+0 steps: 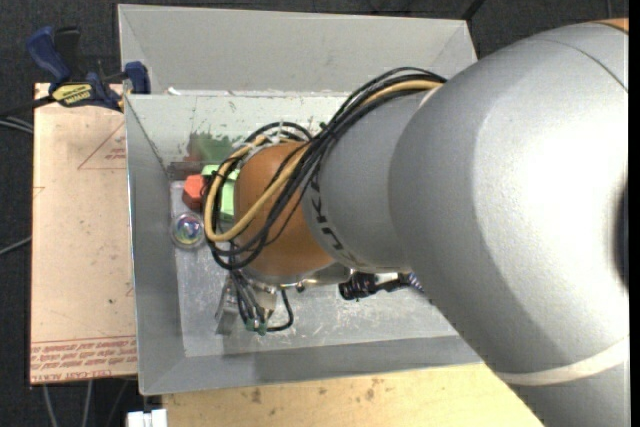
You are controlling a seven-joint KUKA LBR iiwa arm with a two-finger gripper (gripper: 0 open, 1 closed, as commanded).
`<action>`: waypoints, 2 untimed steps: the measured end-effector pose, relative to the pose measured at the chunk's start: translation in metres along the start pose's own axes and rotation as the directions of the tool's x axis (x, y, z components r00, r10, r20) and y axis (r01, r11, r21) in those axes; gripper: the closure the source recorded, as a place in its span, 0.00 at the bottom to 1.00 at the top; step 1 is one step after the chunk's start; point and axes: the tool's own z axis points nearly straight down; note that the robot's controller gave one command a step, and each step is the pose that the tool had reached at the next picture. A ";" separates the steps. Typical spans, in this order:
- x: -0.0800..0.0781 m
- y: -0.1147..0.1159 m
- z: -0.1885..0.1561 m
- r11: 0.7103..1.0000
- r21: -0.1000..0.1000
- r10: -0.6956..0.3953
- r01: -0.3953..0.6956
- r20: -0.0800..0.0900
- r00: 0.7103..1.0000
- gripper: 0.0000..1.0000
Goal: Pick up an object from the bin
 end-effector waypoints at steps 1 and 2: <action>-0.029 0.036 -0.025 0.916 -0.002 -0.402 0.402 0.006 0.916 1.00; 0.014 0.027 -0.054 0.967 -0.001 -0.256 0.256 0.001 0.967 1.00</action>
Offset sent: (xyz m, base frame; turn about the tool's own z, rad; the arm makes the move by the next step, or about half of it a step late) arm 0.0371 0.0243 0.0250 -0.4127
